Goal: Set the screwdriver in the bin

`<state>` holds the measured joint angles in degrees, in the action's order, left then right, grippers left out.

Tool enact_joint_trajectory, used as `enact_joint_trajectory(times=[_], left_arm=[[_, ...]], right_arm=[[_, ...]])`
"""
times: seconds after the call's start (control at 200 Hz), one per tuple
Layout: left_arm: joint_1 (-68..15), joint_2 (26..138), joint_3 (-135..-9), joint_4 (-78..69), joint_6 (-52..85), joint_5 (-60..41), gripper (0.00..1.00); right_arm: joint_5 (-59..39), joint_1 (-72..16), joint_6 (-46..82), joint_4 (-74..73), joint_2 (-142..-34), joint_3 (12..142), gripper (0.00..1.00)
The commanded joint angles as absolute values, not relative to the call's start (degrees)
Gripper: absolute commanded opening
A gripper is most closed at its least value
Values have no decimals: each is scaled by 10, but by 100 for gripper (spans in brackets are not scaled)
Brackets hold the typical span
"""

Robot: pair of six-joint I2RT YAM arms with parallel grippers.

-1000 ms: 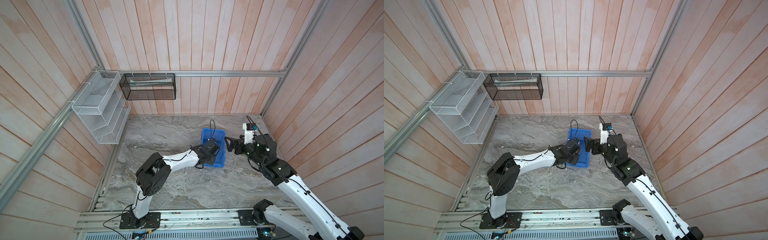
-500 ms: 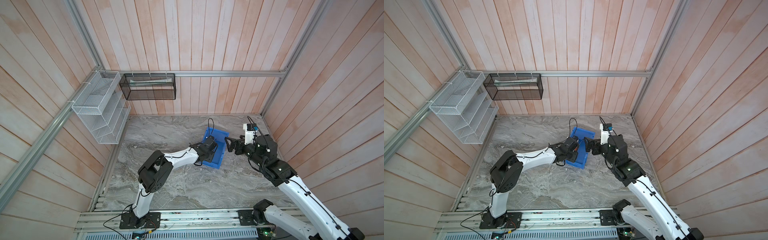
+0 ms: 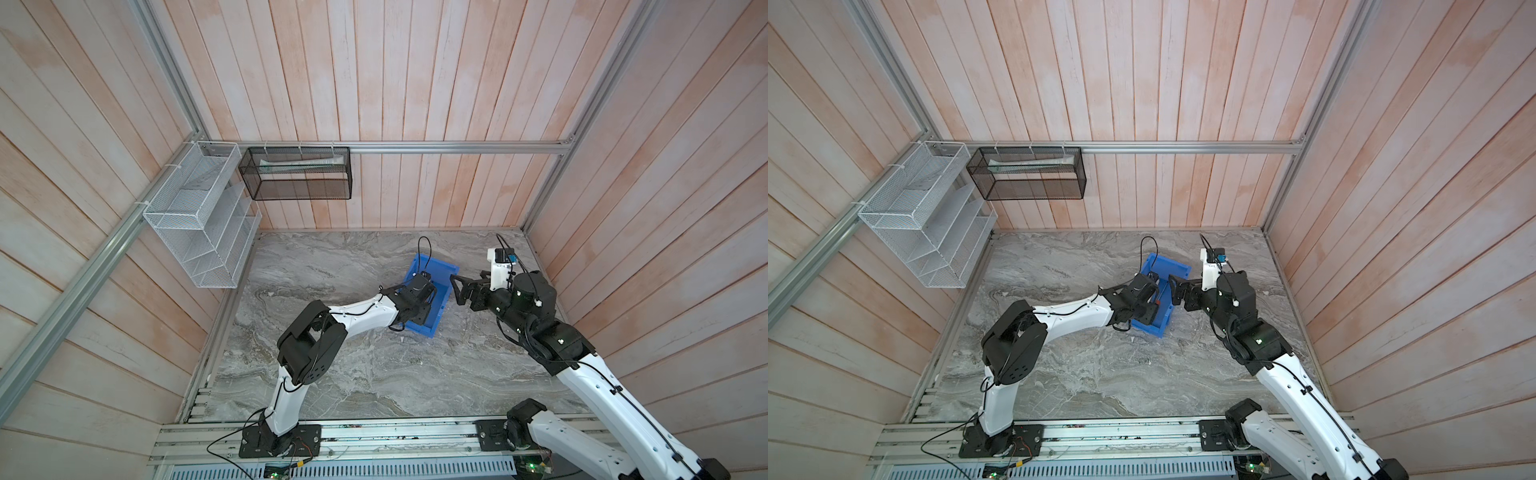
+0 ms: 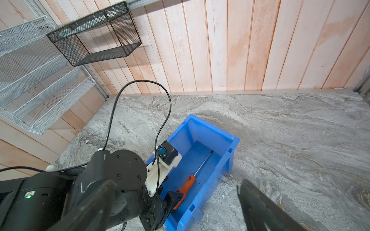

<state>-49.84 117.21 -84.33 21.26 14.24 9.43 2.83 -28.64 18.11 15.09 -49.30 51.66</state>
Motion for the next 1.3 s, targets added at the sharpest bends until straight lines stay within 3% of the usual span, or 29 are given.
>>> enact_joint_trajectory(times=[0.0, 0.02, 0.03, 0.155, 0.19, 0.66, 0.87, 1.07, 1.295], left_arm=[[-498, 1126, -856, 198, 129, 99, 67], [-498, 1120, -856, 196, 127, 102, 84], [-498, 1116, -856, 196, 126, 102, 87], [-498, 1077, -858, 195, 123, 116, 90], [-498, 1065, -857, 192, 124, 117, 100], [-473, 857, -724, 106, 92, 163, 100], [-382, 743, -622, 84, 104, 178, 100], [-231, 669, -528, 69, 155, 186, 100], [-151, 636, -374, -64, 176, 326, 100]], right_arm=[[25, -283, 190, 137, -494, 509, 98], [25, -283, 191, 135, -495, 508, 98], [25, -282, 191, 134, -496, 508, 98], [35, -281, 201, 133, -501, 511, 98], [40, -280, 204, 131, -498, 511, 98], [110, -262, 236, 100, -494, 473, 98], [183, -236, 268, 51, -473, 402, 98], [288, -189, 325, 16, -450, 330, 98], [460, -182, 304, -194, -399, 150, 98]])
